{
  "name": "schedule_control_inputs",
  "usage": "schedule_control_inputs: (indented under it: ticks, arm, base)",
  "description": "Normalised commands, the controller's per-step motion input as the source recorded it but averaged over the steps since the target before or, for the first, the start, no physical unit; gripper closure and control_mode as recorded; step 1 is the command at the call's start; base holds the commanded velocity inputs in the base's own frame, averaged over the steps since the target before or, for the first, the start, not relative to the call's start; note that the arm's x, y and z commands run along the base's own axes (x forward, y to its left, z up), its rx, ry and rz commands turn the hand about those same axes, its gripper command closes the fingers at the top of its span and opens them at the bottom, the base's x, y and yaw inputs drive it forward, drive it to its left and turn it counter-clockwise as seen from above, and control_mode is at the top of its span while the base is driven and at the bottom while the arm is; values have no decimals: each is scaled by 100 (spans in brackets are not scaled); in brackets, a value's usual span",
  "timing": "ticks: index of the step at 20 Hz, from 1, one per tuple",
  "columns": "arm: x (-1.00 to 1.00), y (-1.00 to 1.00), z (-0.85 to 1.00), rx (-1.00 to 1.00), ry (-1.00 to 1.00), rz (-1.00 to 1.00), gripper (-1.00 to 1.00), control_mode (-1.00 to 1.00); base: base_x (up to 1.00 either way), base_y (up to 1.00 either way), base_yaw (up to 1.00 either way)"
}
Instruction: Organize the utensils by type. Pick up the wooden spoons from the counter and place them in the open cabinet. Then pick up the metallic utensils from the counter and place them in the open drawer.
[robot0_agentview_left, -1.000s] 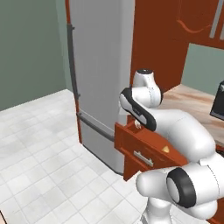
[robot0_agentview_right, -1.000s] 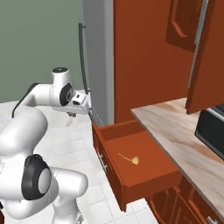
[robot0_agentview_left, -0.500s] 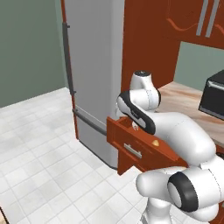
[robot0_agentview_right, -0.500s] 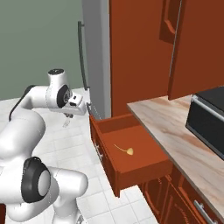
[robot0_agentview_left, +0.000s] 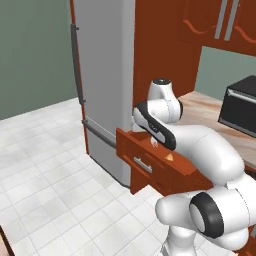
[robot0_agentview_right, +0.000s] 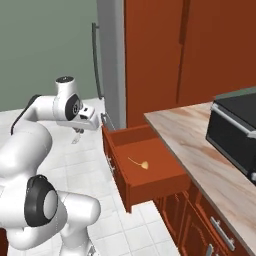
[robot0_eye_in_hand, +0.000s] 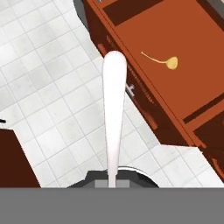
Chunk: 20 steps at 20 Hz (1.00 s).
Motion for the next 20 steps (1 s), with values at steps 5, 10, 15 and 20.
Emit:
schedule_control_inputs:
  ticks: [5,10,15,20]
  arm:
    - [0,0,0,0,0,0,100,100]
    - [0,0,0,0,0,0,100,100]
    - [0,0,0,0,0,0,100,100]
    - [0,0,0,0,0,0,100,100]
  base:
    - [-38,-46,8]
    - [11,-27,20]
    - [0,-64,23]
    - [-8,-65,8]
